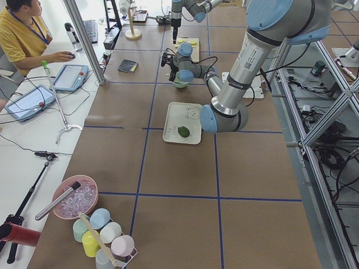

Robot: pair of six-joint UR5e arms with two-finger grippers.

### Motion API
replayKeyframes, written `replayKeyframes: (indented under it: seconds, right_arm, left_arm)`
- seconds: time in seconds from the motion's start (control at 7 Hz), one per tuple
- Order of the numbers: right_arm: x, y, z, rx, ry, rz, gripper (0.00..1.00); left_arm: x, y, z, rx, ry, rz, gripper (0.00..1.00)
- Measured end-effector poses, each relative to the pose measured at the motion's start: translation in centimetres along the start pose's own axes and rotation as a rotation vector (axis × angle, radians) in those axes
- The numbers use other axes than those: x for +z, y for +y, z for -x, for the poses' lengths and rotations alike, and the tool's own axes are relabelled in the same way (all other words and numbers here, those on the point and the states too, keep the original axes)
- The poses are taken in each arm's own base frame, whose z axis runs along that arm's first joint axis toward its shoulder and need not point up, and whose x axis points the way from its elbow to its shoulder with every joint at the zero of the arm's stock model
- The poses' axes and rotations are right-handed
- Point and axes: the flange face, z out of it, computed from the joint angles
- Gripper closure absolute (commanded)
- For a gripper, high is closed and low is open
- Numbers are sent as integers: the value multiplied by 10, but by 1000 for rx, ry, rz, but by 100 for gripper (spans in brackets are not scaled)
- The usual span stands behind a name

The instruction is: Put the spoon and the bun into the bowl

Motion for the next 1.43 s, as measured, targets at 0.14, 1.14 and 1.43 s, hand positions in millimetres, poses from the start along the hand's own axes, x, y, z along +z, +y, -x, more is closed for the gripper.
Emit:
replayKeyframes:
  seconds: [0.14, 1.14, 1.43]
  right_arm:
    - [8, 2, 1, 0, 7, 10, 0]
    - [79, 25, 37, -73, 105, 5, 70]
    - [78, 24, 34, -69, 113, 3, 95]
  left_arm:
    - [-19, -6, 32, 20, -22, -17, 0]
    - [-80, -45, 115, 161, -121, -2, 0]
    - [-81, -45, 112, 157, -116, -2, 0]
